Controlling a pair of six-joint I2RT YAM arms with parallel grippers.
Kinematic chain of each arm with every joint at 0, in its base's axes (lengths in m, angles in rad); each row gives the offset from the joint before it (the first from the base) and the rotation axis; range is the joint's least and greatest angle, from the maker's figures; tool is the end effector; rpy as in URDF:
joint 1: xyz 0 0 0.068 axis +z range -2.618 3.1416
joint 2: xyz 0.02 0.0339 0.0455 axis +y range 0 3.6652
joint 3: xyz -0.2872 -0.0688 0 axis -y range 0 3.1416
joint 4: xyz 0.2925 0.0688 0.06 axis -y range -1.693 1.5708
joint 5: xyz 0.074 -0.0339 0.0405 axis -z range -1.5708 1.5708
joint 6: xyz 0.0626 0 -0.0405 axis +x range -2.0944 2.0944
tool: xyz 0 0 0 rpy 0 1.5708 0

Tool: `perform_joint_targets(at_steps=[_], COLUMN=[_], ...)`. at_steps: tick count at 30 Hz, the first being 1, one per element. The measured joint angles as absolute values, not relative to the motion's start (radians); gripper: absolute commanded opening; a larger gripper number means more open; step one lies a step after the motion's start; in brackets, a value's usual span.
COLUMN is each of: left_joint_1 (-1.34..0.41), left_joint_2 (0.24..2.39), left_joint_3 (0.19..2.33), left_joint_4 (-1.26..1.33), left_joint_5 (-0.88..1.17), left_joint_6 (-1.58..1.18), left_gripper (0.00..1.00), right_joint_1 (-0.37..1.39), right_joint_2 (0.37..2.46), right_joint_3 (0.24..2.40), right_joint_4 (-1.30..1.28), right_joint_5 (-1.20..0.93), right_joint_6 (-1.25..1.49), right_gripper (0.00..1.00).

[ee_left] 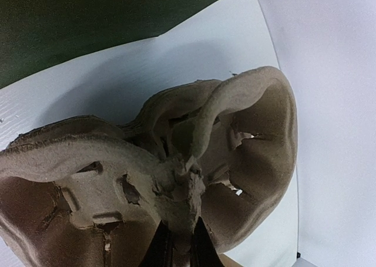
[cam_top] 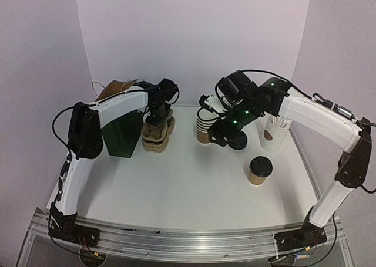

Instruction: Pack the takeout coffee

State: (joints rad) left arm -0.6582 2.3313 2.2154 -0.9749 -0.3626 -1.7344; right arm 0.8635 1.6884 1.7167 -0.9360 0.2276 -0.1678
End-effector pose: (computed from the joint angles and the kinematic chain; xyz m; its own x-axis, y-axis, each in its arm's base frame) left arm 0.4698 -0.3352 0.2298 -0.3221 -0.9170 -0.2352 -0.7644 0.3985 -0.5069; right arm 0.2885 0.3158 0.3606 -0.3963 -0.7140 -0.5772 -0.7267 0.6282 -0.2781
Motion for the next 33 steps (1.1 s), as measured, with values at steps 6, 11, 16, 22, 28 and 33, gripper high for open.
perform_joint_targets(at_steps=[6,11,16,22,28,33], left_joint_1=[-0.659,-0.666,-0.698,-0.794,-0.885,-0.924], left_joint_2=[2.312,2.310,2.295,2.206,2.111,2.079], left_joint_3=[2.215,2.215,2.215,2.198,2.118,2.000], left_joint_4=[-0.961,-0.959,-0.961,-0.959,-0.953,-0.938], left_joint_5=[-0.370,-0.369,-0.369,-0.363,-0.319,-0.278], left_joint_6=[-1.727,-1.709,-1.673,-1.641,-1.636,-1.648], left_gripper=[0.01,0.01,0.01,0.02,0.02,0.04], right_joint_1=[0.863,0.863,0.861,0.819,0.751,0.738], right_joint_2=[1.702,1.703,1.703,1.703,1.694,1.663], right_joint_3=[1.723,1.724,1.738,1.773,1.800,1.806], right_joint_4=[-0.936,-0.936,-0.937,-0.936,-0.934,-0.927], right_joint_5=[0.228,0.237,0.272,0.321,0.413,0.485], right_joint_6=[-0.175,-0.180,-0.186,-0.173,-0.124,-0.094], right_gripper=[0.88,0.89,0.89,0.89,0.90,0.90])
